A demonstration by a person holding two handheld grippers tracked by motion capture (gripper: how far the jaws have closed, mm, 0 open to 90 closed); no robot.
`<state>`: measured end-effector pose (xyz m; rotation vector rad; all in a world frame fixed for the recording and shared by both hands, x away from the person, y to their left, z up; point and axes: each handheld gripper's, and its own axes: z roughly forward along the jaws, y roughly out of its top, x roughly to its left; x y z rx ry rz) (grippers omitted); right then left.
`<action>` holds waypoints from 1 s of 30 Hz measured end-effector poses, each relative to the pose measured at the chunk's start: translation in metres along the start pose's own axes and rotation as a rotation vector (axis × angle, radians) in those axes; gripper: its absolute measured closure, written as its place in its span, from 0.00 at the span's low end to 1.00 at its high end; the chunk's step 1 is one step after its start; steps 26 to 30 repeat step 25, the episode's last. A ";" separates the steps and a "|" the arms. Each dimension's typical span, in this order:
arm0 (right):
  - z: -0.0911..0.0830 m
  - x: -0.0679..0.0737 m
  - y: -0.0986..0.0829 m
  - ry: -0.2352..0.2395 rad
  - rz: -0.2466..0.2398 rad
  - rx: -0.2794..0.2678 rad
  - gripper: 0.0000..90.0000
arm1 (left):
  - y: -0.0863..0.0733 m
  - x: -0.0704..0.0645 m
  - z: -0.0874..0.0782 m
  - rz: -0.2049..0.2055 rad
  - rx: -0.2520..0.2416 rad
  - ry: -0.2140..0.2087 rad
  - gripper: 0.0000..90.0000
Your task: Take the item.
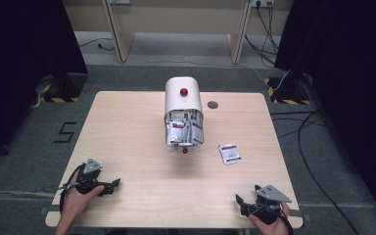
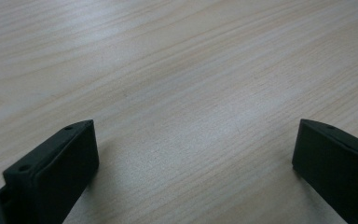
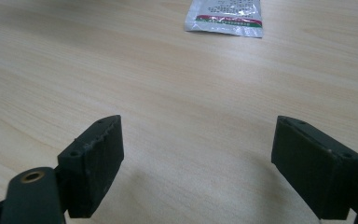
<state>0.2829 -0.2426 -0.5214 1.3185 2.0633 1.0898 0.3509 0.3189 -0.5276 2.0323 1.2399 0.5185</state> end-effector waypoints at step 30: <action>-0.002 -0.005 -0.011 0.024 -0.070 0.022 0.17 | 0.000 0.000 0.000 0.000 0.000 0.000 0.00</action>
